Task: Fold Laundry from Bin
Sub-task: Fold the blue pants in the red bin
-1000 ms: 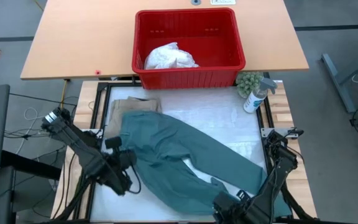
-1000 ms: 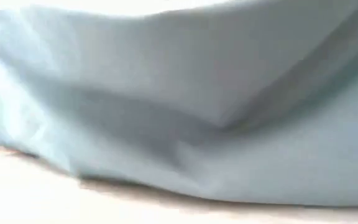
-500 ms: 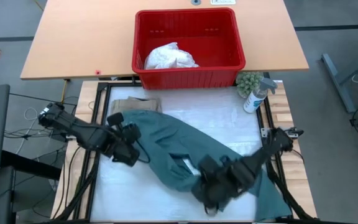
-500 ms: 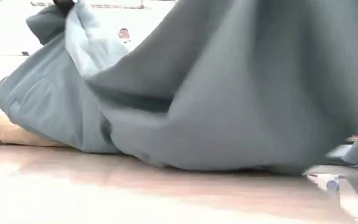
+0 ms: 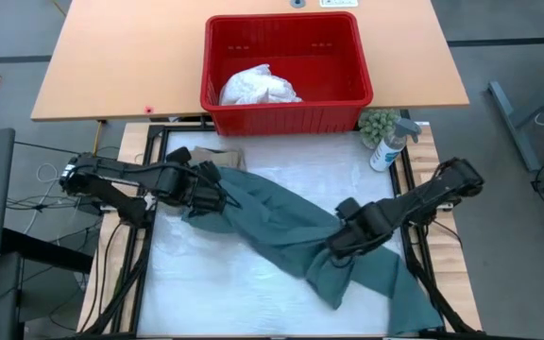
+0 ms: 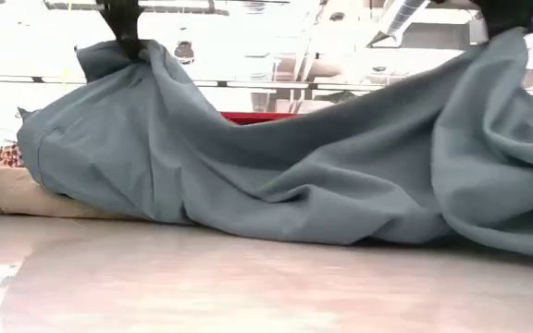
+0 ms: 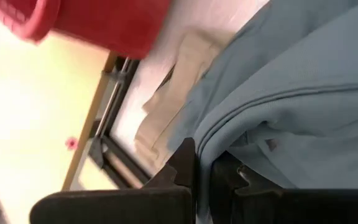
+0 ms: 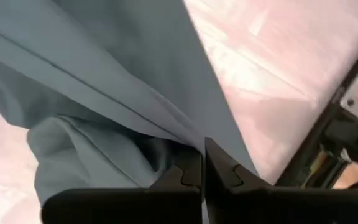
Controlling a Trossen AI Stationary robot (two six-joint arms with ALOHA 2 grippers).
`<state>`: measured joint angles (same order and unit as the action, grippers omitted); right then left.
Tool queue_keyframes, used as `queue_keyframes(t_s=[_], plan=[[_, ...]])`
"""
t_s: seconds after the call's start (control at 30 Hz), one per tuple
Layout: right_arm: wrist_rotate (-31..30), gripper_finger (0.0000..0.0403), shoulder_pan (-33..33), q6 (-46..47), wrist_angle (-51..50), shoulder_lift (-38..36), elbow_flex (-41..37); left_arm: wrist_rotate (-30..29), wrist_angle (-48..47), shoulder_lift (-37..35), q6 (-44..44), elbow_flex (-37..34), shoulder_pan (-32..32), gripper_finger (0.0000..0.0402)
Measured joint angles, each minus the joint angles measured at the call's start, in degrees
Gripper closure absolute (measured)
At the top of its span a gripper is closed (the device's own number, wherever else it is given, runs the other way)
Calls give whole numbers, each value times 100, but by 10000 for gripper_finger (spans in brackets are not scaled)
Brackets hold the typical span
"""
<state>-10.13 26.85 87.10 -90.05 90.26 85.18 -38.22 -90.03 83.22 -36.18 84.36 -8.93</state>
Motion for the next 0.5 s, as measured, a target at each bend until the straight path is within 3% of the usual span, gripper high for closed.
queue_keyframes(t_s=[0.27, 0.5], plan=[[401, 382, 72, 479, -4, -484, -914, 649, 907, 2, 688, -1062, 650, 401], [507, 382, -39, 283, 15, -498, -1454, 425, 1139, 4, 797, -1430, 951, 401]])
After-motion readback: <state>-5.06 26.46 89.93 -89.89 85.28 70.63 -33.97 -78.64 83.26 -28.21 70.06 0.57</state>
